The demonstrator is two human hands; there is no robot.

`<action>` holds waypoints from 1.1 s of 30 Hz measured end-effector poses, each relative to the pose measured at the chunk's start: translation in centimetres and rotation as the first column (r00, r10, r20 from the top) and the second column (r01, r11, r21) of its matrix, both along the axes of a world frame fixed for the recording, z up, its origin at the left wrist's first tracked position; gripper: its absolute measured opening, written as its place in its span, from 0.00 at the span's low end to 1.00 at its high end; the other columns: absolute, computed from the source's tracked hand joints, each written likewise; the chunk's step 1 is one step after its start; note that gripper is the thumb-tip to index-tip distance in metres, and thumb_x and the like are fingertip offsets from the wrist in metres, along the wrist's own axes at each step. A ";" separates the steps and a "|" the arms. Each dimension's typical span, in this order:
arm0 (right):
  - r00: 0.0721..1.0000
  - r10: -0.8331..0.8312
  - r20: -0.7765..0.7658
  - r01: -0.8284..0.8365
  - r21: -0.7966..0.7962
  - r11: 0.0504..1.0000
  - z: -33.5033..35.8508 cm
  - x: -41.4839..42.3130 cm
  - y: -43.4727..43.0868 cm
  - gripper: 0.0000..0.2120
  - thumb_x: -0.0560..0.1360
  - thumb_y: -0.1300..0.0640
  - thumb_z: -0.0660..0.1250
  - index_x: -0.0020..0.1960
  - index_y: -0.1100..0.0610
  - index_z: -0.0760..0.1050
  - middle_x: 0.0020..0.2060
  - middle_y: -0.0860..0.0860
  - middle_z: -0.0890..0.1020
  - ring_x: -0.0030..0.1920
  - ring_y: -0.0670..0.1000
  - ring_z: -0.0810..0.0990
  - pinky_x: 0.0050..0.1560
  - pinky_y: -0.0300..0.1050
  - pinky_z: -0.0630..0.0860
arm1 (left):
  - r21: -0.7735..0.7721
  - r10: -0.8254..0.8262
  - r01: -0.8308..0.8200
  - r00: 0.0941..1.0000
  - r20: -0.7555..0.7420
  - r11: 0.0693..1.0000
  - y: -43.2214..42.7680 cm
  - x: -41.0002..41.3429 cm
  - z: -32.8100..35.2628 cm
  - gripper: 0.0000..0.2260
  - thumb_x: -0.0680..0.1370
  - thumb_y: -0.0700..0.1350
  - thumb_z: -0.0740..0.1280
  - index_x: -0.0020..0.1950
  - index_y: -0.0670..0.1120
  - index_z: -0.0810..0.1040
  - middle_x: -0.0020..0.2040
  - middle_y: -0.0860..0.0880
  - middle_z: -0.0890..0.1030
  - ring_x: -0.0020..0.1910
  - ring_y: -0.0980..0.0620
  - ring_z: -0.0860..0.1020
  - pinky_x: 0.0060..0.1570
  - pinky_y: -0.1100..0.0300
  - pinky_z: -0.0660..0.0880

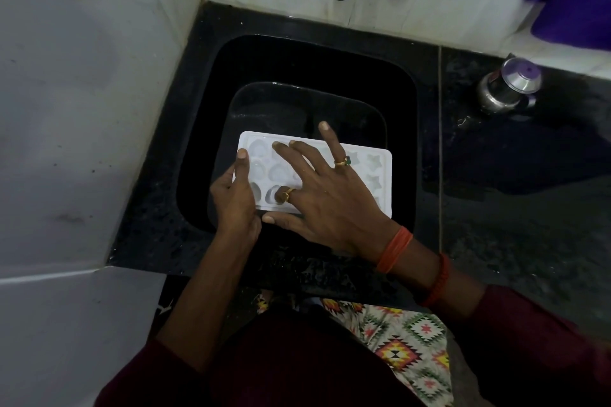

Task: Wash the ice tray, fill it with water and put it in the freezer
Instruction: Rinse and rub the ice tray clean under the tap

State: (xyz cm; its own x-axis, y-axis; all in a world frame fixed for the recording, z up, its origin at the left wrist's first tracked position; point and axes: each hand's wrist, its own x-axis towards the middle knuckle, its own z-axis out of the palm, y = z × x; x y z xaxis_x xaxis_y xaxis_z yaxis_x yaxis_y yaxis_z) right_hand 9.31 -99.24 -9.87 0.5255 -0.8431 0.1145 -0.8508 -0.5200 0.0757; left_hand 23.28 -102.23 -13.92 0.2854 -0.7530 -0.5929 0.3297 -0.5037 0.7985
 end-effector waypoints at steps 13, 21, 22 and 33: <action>1.000 -0.007 0.005 0.007 0.041 0.999 0.1 0.9 0.0 0.33 0.80 0.30 0.48 0.55 0.51 0.84 0.76 0.58 0.67 0.73 0.57 0.69 0.79 0.65 0.42 | 0.007 -0.020 0.019 0.999 0.041 1.000 -0.2 0.2 -0.1 0.14 0.81 0.56 0.67 0.47 0.47 0.84 0.41 0.50 0.87 0.39 0.51 0.85 0.40 0.56 0.82; 0.999 -0.003 -0.047 0.007 0.078 0.997 0.4 0.7 0.4 0.35 0.80 0.30 0.45 0.57 0.51 0.83 0.77 0.58 0.66 0.75 0.57 0.67 0.79 0.64 0.38 | 0.007 -0.044 0.043 0.998 0.047 0.999 -0.1 0.3 0.1 0.15 0.80 0.57 0.67 0.48 0.47 0.84 0.40 0.49 0.87 0.39 0.50 0.85 0.42 0.53 0.83; 0.999 -0.004 -0.051 0.008 0.077 0.997 0.4 0.7 0.4 0.35 0.81 0.30 0.45 0.57 0.51 0.83 0.77 0.58 0.66 0.75 0.57 0.67 0.79 0.64 0.38 | 0.001 -0.044 0.044 0.998 0.041 0.999 0.0 0.2 0.2 0.14 0.81 0.56 0.67 0.48 0.46 0.84 0.39 0.49 0.87 0.38 0.51 0.85 0.40 0.55 0.83; 1.000 -0.014 0.011 0.014 0.024 1.000 -0.1 0.7 0.3 0.33 0.81 0.31 0.50 0.51 0.52 0.85 0.74 0.57 0.71 0.73 0.57 0.70 0.79 0.65 0.42 | 0.032 -0.039 0.040 0.999 -0.019 0.999 0.1 -0.1 0.6 0.13 0.82 0.54 0.65 0.49 0.46 0.83 0.40 0.49 0.86 0.36 0.52 0.85 0.34 0.58 0.82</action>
State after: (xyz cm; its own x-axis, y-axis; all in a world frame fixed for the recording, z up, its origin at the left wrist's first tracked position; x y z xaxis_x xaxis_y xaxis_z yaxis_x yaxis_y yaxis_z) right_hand 10.05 -98.98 -9.97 0.5122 -0.8530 0.1002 -0.8589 -0.5094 0.0536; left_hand 23.18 -102.16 -13.31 0.2446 -0.7436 -0.6223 0.3234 -0.5425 0.7753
